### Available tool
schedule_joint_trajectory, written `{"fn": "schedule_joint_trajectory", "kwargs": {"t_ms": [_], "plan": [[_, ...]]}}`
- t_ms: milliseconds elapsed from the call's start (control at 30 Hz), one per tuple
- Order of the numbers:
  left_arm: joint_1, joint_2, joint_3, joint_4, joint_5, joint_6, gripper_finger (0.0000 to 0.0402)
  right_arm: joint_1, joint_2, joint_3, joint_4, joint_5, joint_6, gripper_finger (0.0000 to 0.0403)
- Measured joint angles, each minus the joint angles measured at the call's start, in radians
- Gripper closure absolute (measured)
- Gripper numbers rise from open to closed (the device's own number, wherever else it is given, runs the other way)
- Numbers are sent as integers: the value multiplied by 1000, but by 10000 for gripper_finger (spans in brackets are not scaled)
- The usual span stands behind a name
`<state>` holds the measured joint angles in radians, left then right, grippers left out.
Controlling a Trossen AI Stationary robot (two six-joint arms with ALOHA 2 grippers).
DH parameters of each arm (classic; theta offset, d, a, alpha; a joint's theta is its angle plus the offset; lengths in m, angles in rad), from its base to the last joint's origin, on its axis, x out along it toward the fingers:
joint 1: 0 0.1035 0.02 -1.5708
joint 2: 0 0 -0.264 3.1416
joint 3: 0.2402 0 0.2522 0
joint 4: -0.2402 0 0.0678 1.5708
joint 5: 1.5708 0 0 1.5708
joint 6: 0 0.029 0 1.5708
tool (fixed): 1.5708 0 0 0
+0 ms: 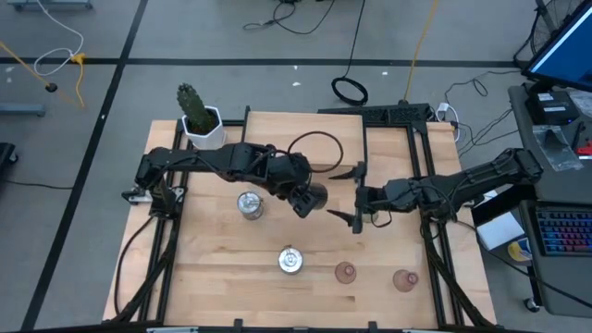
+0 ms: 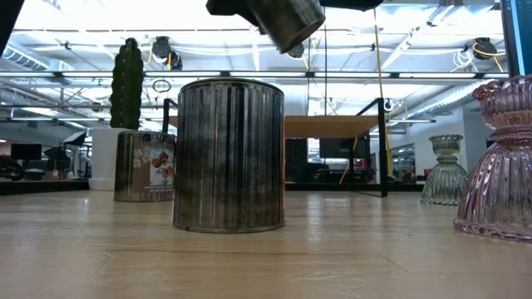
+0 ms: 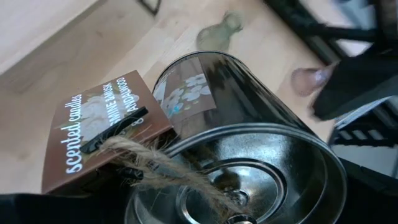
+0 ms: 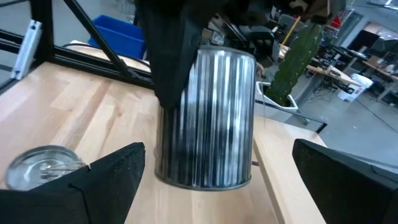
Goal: Pick & Place candle stick holders
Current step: Put the bottom left silver scented candle on the shelf
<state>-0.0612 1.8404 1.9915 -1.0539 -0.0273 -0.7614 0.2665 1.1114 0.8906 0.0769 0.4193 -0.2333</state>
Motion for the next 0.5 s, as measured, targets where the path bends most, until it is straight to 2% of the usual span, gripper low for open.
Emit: {"fn": "schedule_joint_trajectory", "kwargs": {"t_ms": [267,500], "plan": [[2,0,0,21,0,8,38,0,0,0,-2,25,-12,3],[2,0,0,119,-12,24,38,0,0,0,22,26,-42,3]]}}
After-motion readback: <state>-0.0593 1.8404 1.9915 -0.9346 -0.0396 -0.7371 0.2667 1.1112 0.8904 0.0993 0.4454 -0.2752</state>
